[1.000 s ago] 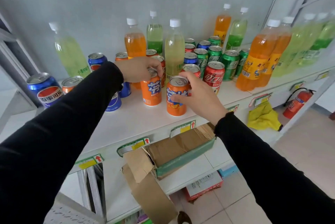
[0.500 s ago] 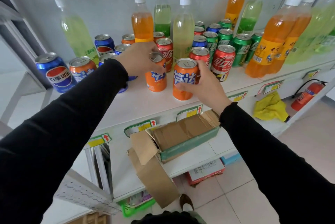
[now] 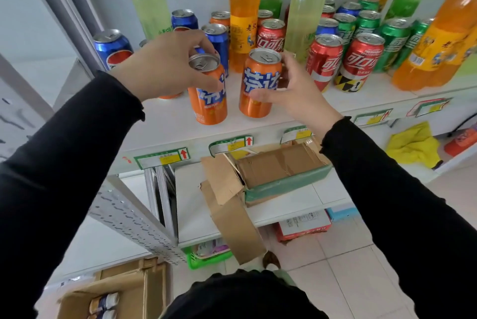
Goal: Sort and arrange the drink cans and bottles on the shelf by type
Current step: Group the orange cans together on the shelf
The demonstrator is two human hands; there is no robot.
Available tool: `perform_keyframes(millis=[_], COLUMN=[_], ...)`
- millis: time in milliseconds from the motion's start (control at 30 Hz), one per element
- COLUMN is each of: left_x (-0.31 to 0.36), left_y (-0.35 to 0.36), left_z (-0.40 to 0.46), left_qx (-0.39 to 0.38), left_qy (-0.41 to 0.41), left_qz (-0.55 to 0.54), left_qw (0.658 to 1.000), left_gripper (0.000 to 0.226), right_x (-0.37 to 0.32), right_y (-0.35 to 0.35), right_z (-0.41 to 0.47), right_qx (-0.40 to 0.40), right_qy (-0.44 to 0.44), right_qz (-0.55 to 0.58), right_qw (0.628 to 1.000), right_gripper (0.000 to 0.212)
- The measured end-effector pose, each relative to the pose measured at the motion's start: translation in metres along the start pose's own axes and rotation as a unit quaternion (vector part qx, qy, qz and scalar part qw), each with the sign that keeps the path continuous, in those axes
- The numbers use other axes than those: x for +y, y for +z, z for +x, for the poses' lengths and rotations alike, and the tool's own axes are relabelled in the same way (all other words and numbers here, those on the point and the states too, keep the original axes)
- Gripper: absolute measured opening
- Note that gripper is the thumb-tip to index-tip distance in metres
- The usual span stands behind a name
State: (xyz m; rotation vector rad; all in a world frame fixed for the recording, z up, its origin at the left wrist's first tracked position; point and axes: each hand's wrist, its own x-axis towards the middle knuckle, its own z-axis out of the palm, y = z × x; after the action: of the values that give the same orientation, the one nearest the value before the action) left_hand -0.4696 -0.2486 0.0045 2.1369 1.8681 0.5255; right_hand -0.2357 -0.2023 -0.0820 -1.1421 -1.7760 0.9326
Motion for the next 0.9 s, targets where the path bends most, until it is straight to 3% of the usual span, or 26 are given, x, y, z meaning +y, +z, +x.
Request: perform_keyframes(millis=[900], left_x=[-0.014], left_y=[0.009], left_z=[0.0], left_qx=[-0.048], left_qy=[0.006], left_qz=[-0.031], left_qw=[0.998], left_gripper=[0.054], right_x=[-0.002], right_y=[0.011], right_z=[0.019], right_qx=[-0.143], right_qy=[0.003], right_qz=[-0.015], right_qw=[0.99], right_gripper=[0.082])
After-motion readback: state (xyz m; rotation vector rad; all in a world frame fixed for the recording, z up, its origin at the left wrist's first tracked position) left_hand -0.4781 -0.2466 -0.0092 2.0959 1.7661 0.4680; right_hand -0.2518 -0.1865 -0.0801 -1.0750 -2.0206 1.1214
